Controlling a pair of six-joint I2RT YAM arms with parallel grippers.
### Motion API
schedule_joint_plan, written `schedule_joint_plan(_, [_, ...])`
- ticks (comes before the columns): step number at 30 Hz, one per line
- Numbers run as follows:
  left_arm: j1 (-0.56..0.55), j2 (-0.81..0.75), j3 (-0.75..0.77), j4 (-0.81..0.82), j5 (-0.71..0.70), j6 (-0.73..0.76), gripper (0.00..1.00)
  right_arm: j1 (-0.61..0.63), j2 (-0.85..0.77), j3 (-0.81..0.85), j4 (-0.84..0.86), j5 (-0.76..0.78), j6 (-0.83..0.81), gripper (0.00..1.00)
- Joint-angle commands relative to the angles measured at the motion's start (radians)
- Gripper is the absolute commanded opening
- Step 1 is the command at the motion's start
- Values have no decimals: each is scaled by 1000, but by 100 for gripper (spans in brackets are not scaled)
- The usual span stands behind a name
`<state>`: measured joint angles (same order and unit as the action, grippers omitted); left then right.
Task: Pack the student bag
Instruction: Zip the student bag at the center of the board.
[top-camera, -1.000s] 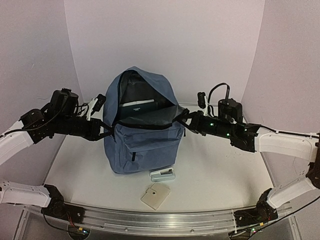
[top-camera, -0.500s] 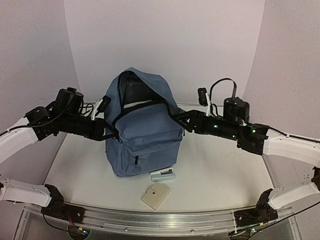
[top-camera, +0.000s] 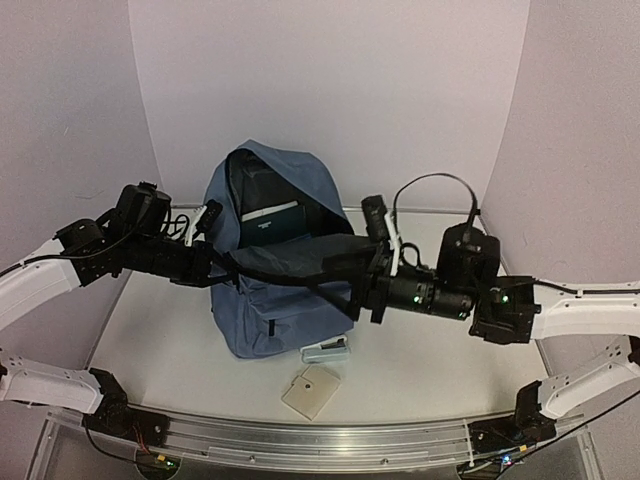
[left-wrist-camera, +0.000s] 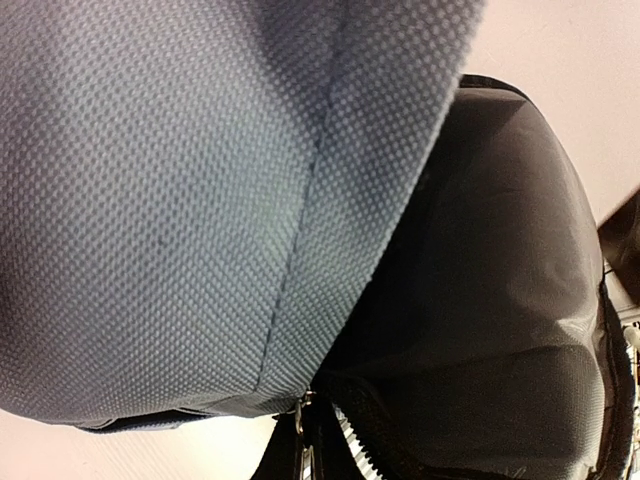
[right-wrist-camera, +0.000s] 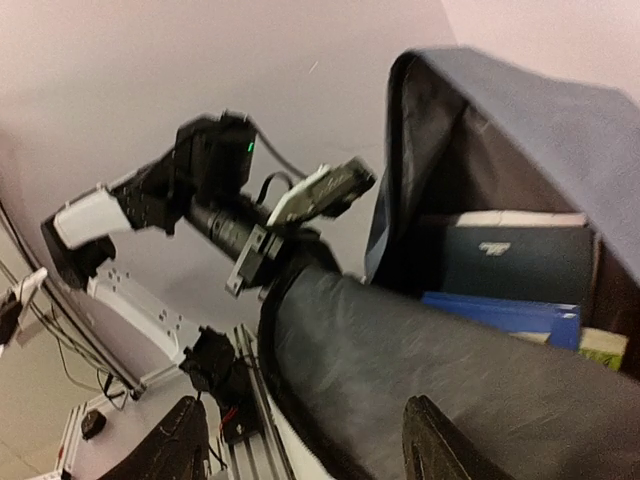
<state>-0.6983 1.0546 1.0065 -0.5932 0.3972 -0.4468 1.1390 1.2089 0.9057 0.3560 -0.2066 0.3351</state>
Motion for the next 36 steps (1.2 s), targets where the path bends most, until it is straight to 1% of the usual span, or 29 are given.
schedule_joint_plan(1, [1, -10, 18, 82, -24, -35, 0, 173, 64, 6, 110, 141, -117, 63])
schedule_joint_plan(3, [1, -7, 20, 74, -36, -40, 0, 250, 119, 43, 119, 191, -147, 63])
schedule_joint_plan(6, [2, -8, 20, 75, -36, -43, 0, 304, 229, 112, 88, 286, -161, 62])
schedule_joint_plan(10, [1, -15, 21, 75, -24, -44, 0, 311, 376, 190, 70, 420, -114, 63])
schedule_joint_plan(14, [2, -18, 29, 53, -19, -41, 0, 312, 507, 284, 20, 622, -110, 63])
schedule_joint_plan(19, [2, -19, 34, 31, -15, -39, 0, 312, 582, 345, 15, 842, -143, 65])
schedule_joint_plan(22, [2, -20, 38, 23, -17, -37, 0, 313, 621, 369, 15, 913, -175, 63])
schedule_joint_plan(25, [2, -25, 39, 20, -17, -36, 0, 314, 671, 390, 27, 961, -208, 54])
schedule_joint_plan(30, [2, -36, 39, 20, -31, -43, 0, 314, 754, 420, 28, 1012, -241, 47])
schedule_joint_plan(31, [2, -40, 41, 20, -37, -45, 0, 314, 764, 419, 28, 1035, -239, 42])
schedule_joint_plan(32, [2, -46, 42, 20, -42, -46, 0, 314, 771, 416, 27, 1059, -235, 33])
schedule_joint_plan(34, [2, -59, 42, 21, -62, -49, 0, 314, 777, 406, 27, 1104, -227, 2])
schedule_joint_plan(35, [2, -66, 40, 23, -74, -56, 0, 314, 777, 397, 27, 1115, -223, 0])
schedule_joint_plan(36, [2, -77, 40, 24, -88, -62, 0, 314, 774, 388, 27, 1110, -221, 0])
